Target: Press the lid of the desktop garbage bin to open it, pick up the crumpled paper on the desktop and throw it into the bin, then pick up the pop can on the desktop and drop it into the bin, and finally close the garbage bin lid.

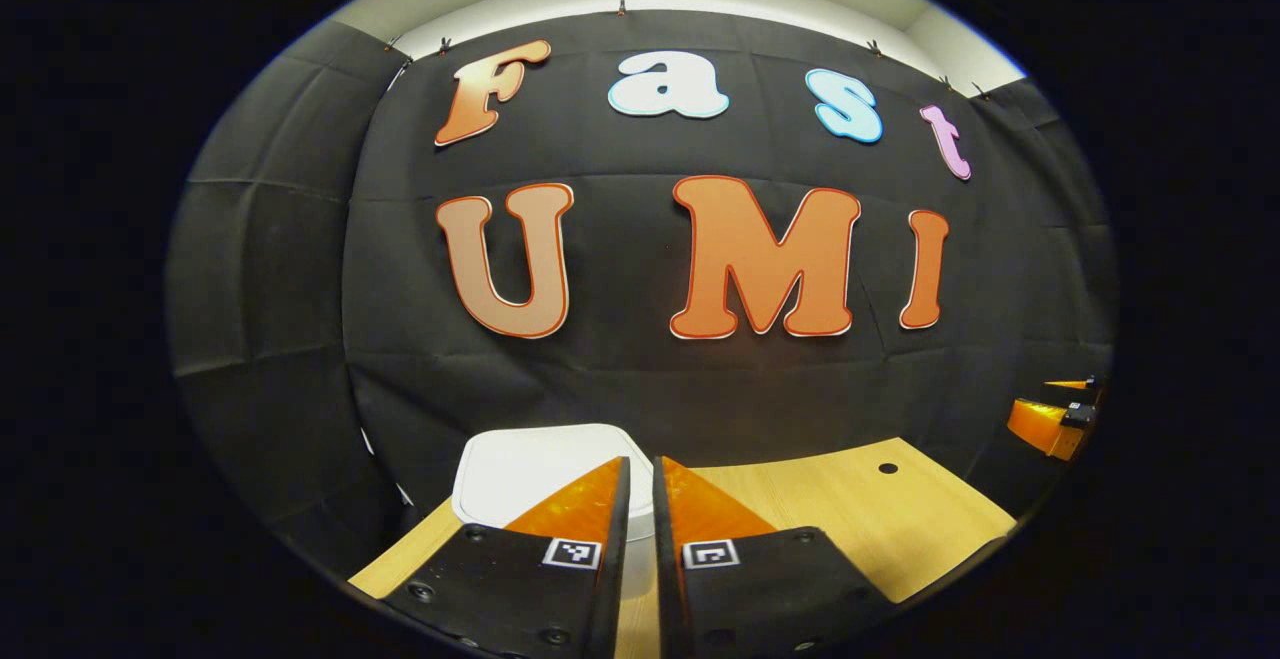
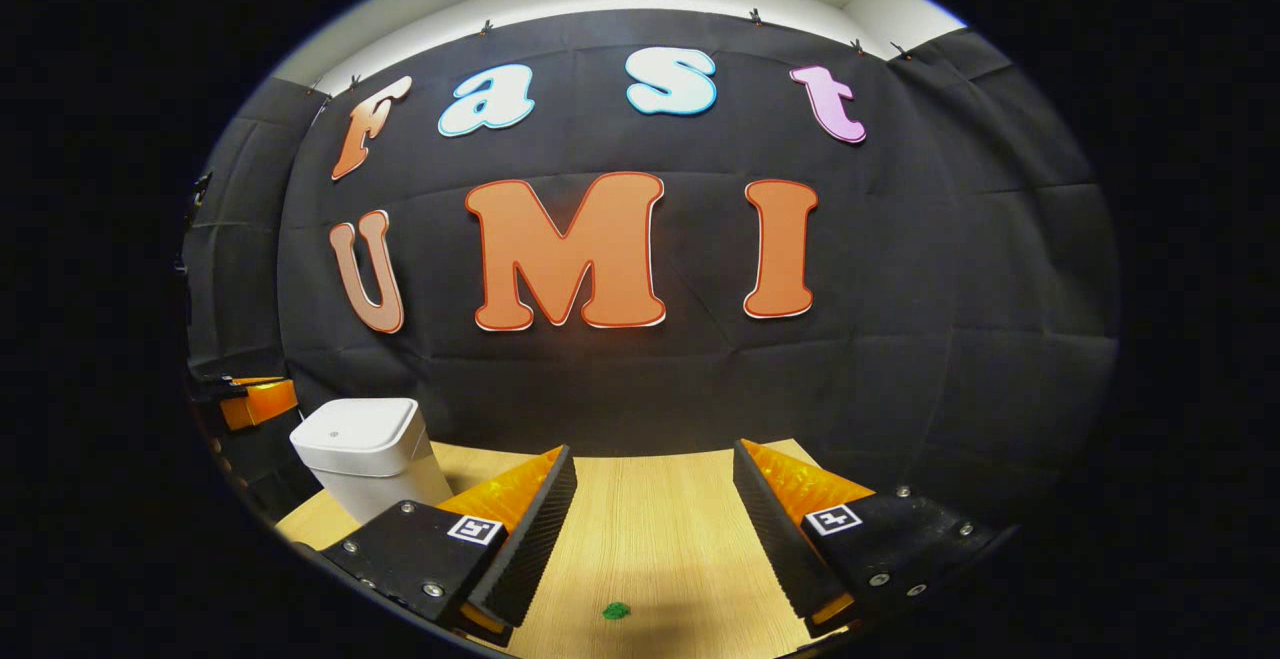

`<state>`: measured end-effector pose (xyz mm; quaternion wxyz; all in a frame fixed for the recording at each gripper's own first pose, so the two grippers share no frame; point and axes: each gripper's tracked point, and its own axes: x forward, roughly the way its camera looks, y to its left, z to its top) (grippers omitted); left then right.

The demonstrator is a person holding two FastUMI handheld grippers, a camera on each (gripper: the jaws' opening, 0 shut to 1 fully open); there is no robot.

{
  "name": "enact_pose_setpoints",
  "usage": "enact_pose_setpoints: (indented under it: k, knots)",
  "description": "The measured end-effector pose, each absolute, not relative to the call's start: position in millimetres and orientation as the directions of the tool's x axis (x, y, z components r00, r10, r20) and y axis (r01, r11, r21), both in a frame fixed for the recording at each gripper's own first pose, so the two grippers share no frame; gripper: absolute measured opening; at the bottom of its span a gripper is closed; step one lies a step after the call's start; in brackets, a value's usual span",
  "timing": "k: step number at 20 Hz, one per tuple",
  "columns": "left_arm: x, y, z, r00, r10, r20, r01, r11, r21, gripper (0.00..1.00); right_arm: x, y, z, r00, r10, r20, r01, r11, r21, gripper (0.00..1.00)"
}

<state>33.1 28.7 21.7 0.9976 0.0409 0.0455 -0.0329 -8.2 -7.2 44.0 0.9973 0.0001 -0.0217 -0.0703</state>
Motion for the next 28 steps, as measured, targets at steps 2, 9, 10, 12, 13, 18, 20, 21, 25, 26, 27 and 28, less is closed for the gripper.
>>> enact_pose_setpoints:
  k: [2,9,10,12,13,18,20,21,25,26,27,28]
  knots:
    - [33.2,31.5,19.4,0.992,-0.060,-0.111,0.068,0.995,0.075,0.02,-7.8,-7.0,43.2,0.989,-0.139,0.040,0.139,0.990,0.002,0.94]
    - [45.7,60.9,36.4,0.987,-0.037,-0.155,0.049,0.996,0.073,0.00,-2.2,-0.4,41.2,0.992,-0.123,0.028,0.124,0.992,-0.007,0.94]
    - [49.3,66.3,38.7,0.986,-0.036,-0.162,0.051,0.995,0.088,0.00,-1.6,2.0,40.9,0.993,-0.118,0.024,0.118,0.993,-0.009,0.94]
    - [57.5,75.7,42.8,0.982,-0.035,-0.184,0.053,0.994,0.092,0.00,1.1,5.5,39.3,0.994,-0.111,0.021,0.112,0.994,-0.019,0.94]
    - [62.7,78.3,45.6,0.980,-0.042,-0.194,0.059,0.995,0.085,0.00,1.5,9.1,37.8,0.994,-0.107,0.017,0.108,0.994,-0.023,0.94]
    - [86.2,104.9,38.9,0.967,-0.034,-0.252,0.064,0.991,0.113,0.00,5.0,15.2,32.6,0.994,-0.105,-0.007,0.105,0.994,-0.028,0.94]
    - [94.8,111.0,29.8,0.956,-0.039,-0.292,0.073,0.992,0.105,0.00,7.0,15.1,29.4,0.994,-0.111,-0.016,0.111,0.993,-0.028,0.94]
    - [98.6,112.1,25.3,0.949,-0.053,-0.312,0.083,0.993,0.084,0.00,7.2,15.1,28.4,0.993,-0.115,-0.021,0.115,0.993,-0.028,0.94]
    - [113.8,114.0,-3.0,0.926,-0.077,-0.371,0.098,0.994,0.039,0.00,9.4,14.6,24.3,0.990,-0.133,-0.037,0.132,0.991,-0.036,0.94]
    - [116.6,116.7,-12.6,0.918,-0.076,-0.389,0.097,0.995,0.035,0.00,9.4,14.6,22.7,0.990,-0.138,-0.041,0.137,0.990,-0.036,0.94]
    - [119.9,119.1,-21.6,0.910,-0.073,-0.409,0.094,0.995,0.032,0.00,9.4,14.1,20.7,0.989,-0.141,-0.045,0.139,0.990,-0.035,0.94]
    - [120.0,120.5,-29.5,0.901,-0.073,-0.427,0.094,0.995,0.028,0.00,8.6,14.7,19.7,0.989,-0.142,-0.049,0.141,0.989,-0.033,0.94]
